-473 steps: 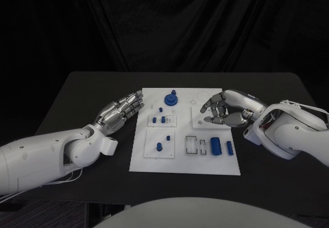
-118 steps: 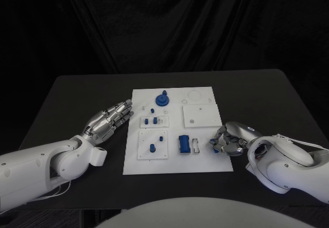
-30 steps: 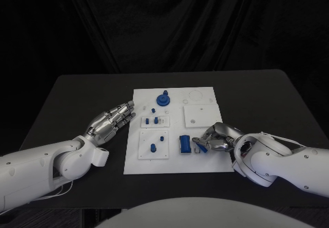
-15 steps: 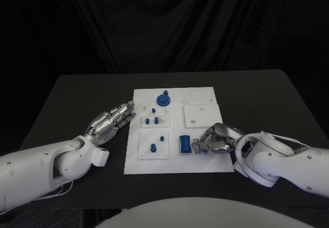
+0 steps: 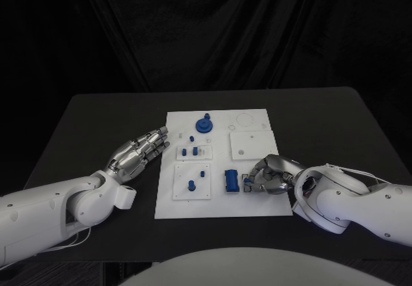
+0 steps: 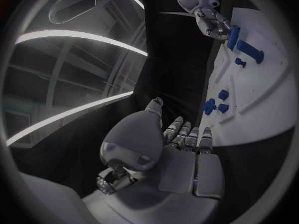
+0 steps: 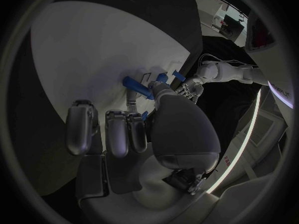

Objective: Assemble the parts on the task board

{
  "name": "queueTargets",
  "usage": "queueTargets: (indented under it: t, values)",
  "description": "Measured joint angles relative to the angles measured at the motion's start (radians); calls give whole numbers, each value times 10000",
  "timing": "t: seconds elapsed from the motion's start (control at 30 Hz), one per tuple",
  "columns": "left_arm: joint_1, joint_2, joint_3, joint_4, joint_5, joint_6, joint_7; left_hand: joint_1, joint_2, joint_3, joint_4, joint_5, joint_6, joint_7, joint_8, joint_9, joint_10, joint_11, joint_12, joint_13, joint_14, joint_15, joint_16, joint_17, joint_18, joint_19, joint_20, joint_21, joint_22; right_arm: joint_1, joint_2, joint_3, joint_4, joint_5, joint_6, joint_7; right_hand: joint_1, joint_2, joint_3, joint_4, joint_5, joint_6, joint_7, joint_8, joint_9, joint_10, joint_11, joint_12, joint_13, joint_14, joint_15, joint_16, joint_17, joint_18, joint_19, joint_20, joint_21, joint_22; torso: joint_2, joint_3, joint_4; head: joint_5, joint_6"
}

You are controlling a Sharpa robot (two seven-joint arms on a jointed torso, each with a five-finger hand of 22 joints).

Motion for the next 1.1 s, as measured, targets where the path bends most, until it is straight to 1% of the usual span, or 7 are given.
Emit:
queueTargets:
  t: [0.03, 0.1, 0.23, 0.4, 0.5, 0.73, 1.1]
  values:
    - [0, 0, 0, 0, 0, 1, 0, 0, 0, 0, 0, 0, 0, 0, 0, 0, 0, 0, 0, 0, 0, 0, 0, 0, 0, 0, 0, 0, 0, 1, 0, 1, -5, -4, 4, 2, 59, 12, 64, -64, 274, 37, -37, 62, -207, 0, 0, 0, 0, 0, 0, 0, 0, -1, 0, 0, 0, 0, 0, 0, 0, -3, 0]
    - [-1, 0, 0, -1, 0, 1, 0, 0, 0, 0, 0, 0, 0, 0, 0, 0, 0, 0, 0, 0, 0, 0, 0, 1, 0, 0, 0, 0, 0, 2, 2, 2, -10, -10, 9, 4, 199, 32, 221, -160, 636, 84, -84, 115, -365, 0, 0, 0, 0, 0, 0, 1, 0, -1, 0, 0, 0, 0, 1, -1, 0, -5, 0]
    - [-2, 1, 0, -2, 1, 3, 0, 0, 0, 0, 0, 0, 0, 0, 0, 0, 0, 0, 0, 0, 0, 0, 0, 0, 0, 0, 0, 0, 0, 3, 12, 4, -12, -19, 11, 9, 309, 49, 398, -337, 975, 140, -90, 217, -512, 0, 0, 0, -1, 0, 0, 1, 0, -2, 0, 0, 0, 0, 1, -1, 0, -5, 0]
    - [-3, 4, 0, -5, 1, 6, 0, 0, 0, 0, 0, 0, 0, 0, 0, 0, 0, 0, 0, 0, 0, 0, 0, 1, -1, 0, 0, 0, 0, 3, 25, 3, 8, -16, -8, 58, 464, 127, 643, -526, 1278, 340, -159, 448, -483, 0, -1, 0, -1, 0, 0, 1, 0, -2, 0, 0, 0, 0, 2, -1, 0, -6, 0]
    - [-5, 6, 0, -8, 1, 8, 0, 0, 0, -1, 1, 0, 0, 0, 0, 0, 0, 0, 0, 0, 0, 0, 0, 0, -1, 0, 0, 0, -1, 1, 21, -16, 35, -5, -30, 76, 463, 127, 734, -562, 1356, 463, -209, 582, -422, -10, -98, 0, -2, 0, 0, 1, 0, -3, 0, 0, 103, 0, 2, -1, 1, -17, 0]
    - [-9, 10, 0, -15, 1, 13, 0, 0, 0, -1, 1, 0, 0, 0, 0, 0, 0, 0, 0, 0, 0, 0, 0, 0, -1, 0, -1, 0, 0, -22, -46, -56, 166, 27, -100, 80, 426, 119, 808, -581, 1347, 669, -340, 866, -327, 3, -190, 0, -2, -34, -109, 45, 0, -3, 4, -77, 157, 0, 2, -1, 4, 1, 0]
    - [-21, 15, 0, -28, 1, 22, 0, 0, 0, -1, 1, 0, 0, 0, 0, 0, 0, 0, 0, 0, 0, 0, 0, 0, 0, -1, -1, 0, 0, -31, -147, -43, 340, 72, -420, 59, -424, 217, 763, 99, 444, 804, -477, 1182, -174, -15, -309, 0, -3, 0, -215, 49, 0, -5, 36, -181, 157, 0, -3, 2, 6, -13, 0]
